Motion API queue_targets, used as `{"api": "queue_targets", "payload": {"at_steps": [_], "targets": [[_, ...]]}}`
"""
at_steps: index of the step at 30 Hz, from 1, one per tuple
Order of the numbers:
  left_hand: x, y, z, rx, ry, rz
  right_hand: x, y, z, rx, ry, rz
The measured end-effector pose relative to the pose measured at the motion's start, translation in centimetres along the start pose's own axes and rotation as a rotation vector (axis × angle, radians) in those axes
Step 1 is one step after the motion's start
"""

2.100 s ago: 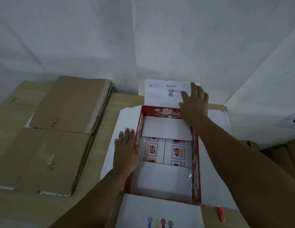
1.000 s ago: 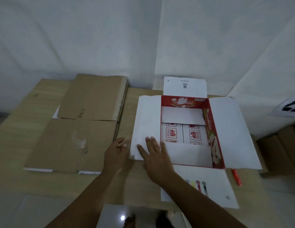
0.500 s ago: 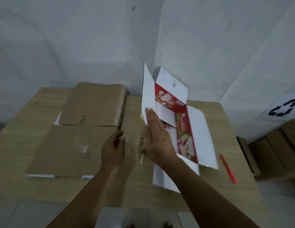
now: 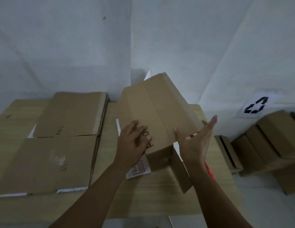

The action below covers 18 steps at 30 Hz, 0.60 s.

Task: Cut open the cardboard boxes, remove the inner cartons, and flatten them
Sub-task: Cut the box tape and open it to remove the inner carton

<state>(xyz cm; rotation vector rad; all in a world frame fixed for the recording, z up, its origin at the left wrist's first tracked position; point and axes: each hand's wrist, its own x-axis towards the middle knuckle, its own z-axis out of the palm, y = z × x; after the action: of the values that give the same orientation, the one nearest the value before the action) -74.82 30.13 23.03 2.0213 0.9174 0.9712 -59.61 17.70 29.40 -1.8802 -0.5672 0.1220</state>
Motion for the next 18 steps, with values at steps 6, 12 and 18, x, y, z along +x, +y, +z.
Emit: {"api": "queue_targets", "payload": {"at_steps": [6,12,18], "targets": [[0.1,2.2,3.3,-0.144,0.036,-0.463,2.5,1.9,-3.2,-0.538,-0.297,0.062],[0.2,1.7,4.3,-0.353,-0.045,-0.635,2.9,0.4,-2.8,-0.576,-0.578,-0.323],[0.0,2.6,0.5,-0.189,0.066,-0.638,2.7,0.6,-2.2,-0.434,-0.633,-0.217]]}}
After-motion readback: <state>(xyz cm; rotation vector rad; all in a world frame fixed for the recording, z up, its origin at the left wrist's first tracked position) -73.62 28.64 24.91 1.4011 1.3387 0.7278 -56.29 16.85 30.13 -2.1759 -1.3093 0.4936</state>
